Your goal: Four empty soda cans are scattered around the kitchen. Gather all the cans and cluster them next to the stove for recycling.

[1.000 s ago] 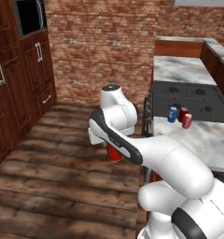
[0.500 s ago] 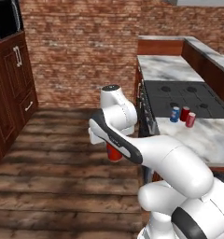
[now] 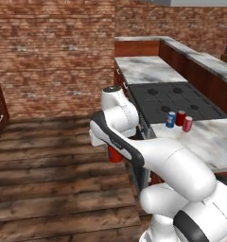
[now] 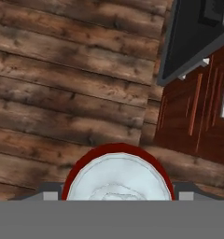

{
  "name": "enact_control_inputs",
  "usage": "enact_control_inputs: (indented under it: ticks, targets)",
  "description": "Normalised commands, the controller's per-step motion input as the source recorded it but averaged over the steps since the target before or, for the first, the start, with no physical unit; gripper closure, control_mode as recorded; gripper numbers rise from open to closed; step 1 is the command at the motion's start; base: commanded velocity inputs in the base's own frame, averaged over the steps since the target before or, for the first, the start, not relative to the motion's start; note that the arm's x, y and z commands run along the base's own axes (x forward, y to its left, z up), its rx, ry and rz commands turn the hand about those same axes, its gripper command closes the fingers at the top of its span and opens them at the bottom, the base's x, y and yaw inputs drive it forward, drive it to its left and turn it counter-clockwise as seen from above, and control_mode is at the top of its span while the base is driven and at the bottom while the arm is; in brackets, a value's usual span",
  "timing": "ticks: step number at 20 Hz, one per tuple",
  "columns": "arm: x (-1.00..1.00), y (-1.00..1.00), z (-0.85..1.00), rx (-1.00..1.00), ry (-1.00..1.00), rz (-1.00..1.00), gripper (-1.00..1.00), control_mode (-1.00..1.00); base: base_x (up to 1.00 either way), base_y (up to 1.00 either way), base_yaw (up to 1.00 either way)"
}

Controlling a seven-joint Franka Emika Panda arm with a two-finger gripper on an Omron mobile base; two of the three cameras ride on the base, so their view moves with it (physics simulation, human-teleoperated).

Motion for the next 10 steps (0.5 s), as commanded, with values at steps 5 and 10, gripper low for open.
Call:
enact_control_inputs:
  ticks: [5, 10]
  targets:
    - [0.0, 0.0, 0.0, 0.0, 0.0, 0.0, 1.0, 1.0, 0.44, 0.4, -0.34]
    - [0.0, 0.0, 0.0, 0.0, 0.0, 0.0, 1.0, 1.0, 0.29, 0.48, -0.31]
